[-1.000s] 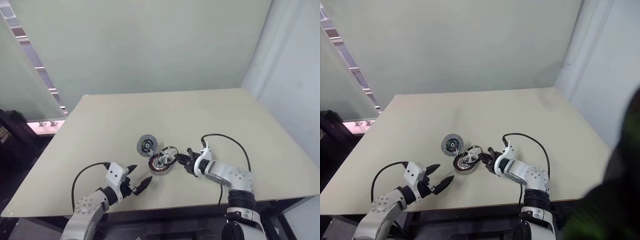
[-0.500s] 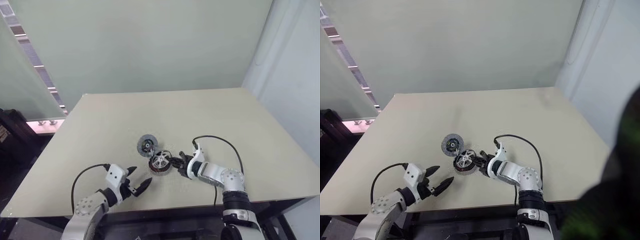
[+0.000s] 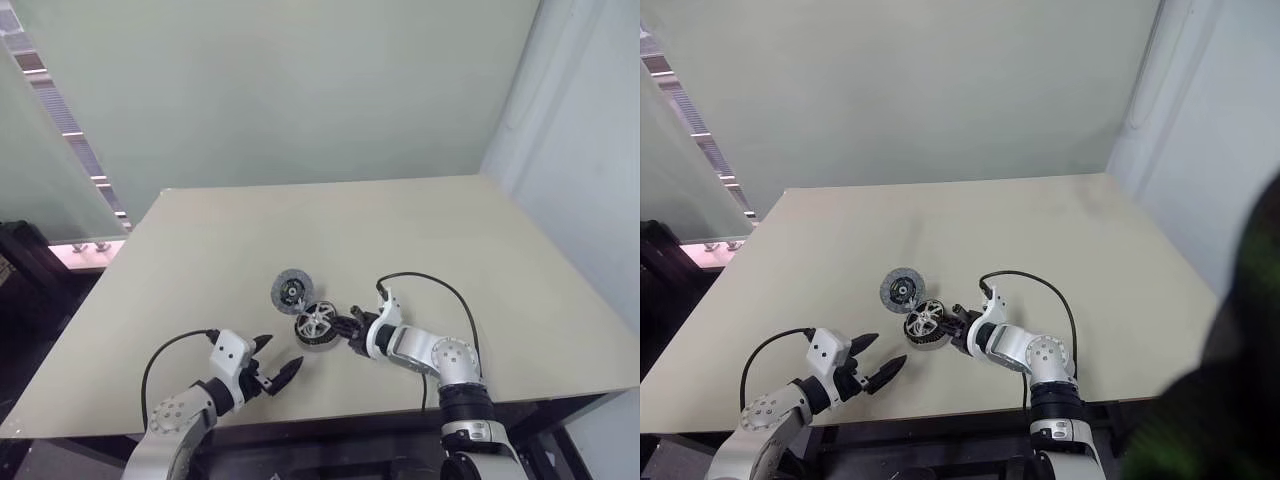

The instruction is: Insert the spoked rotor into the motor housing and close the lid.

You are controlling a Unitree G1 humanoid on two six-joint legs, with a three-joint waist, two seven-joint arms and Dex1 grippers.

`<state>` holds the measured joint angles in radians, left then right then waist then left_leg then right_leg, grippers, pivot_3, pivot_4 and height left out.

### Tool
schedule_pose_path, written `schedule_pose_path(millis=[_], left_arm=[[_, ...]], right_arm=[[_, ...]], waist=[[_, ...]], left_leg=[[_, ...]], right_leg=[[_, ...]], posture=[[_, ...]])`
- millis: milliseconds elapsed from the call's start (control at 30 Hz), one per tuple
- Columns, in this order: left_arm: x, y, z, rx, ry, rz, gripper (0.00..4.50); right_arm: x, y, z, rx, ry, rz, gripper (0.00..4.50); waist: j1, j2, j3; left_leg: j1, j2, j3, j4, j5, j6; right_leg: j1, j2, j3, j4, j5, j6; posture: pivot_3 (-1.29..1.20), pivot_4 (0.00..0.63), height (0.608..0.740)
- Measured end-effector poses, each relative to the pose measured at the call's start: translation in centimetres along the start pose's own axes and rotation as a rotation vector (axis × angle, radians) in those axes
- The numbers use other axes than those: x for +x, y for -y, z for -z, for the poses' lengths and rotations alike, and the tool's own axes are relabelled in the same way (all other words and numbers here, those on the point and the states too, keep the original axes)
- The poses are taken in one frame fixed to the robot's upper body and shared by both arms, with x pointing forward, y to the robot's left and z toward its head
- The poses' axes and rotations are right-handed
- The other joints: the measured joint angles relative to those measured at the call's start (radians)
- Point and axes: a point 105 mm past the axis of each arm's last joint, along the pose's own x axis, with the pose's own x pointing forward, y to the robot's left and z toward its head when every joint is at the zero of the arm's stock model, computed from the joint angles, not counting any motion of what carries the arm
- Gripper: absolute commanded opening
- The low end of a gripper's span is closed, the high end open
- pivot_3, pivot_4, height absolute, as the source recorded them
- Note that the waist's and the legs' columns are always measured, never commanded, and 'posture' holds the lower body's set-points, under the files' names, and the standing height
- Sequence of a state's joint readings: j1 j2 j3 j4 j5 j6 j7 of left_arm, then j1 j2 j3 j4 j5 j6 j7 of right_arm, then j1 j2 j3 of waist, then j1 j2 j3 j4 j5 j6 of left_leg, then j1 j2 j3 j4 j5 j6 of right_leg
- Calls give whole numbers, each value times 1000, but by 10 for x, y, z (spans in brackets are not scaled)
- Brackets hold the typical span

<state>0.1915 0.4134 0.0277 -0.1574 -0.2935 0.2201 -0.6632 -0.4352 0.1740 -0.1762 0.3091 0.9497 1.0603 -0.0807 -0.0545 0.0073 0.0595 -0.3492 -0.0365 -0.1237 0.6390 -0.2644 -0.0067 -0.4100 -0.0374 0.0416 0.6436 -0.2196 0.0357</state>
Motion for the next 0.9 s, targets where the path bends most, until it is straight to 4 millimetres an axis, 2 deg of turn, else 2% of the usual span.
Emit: schedule_pose_path(millis=[133, 400, 533, 600, 700, 800, 900], left_arm=[[0, 0, 0, 1, 1, 0, 4500], [1, 0, -2, 4, 5, 3, 4500], [1, 0, -2, 4, 5, 4, 4500], [2, 0, -2, 5, 5, 4, 4500], [2, 0, -4, 8, 10, 6, 4500], [3, 0, -4, 9, 11, 6, 4500], [3, 0, -5, 11, 12, 9, 4500]], right_arm=[[0, -1, -1, -7, 9, -1, 3483], [-14, -33, -10, -140, 26, -91, 3483], [-26, -46, -16, -297, 8, -119, 3483], [-30, -43, -18, -377, 4, -94, 3483], [-29, -28, -23, -556, 16, 15, 3483], [-25, -29, -27, -674, 74, 24, 2887], [-15, -38, -24, -805, 135, -13, 1850]], waist=[[1, 0, 0], [3, 0, 0], [4, 0, 0], [4, 0, 0], [4, 0, 0], [2, 0, 0], [2, 0, 0]], left_leg=[[-1, 0, 0, 0, 0, 0], [-1, 0, 0, 0, 0, 0], [-1, -1, 0, 1, 0, 0], [-1, -1, 0, 1, 0, 0], [-1, 0, 1, 1, 0, 0], [-1, 0, 1, 0, 0, 0], [-1, 0, 0, 0, 0, -1]], right_leg=[[0, 0, 0, 0, 0, 0], [-1, 0, 0, -1, 0, 0], [0, 0, 0, -1, 0, 0], [0, 0, 0, -1, 0, 0], [0, 0, 0, -1, 0, 0], [-1, 0, 0, -1, 0, 0], [-1, 0, 0, -1, 0, 0]], posture=[[0, 0, 740], [0, 0, 740], [0, 0, 740], [0, 0, 740], [0, 0, 740], [0, 0, 740], [0, 0, 740]])
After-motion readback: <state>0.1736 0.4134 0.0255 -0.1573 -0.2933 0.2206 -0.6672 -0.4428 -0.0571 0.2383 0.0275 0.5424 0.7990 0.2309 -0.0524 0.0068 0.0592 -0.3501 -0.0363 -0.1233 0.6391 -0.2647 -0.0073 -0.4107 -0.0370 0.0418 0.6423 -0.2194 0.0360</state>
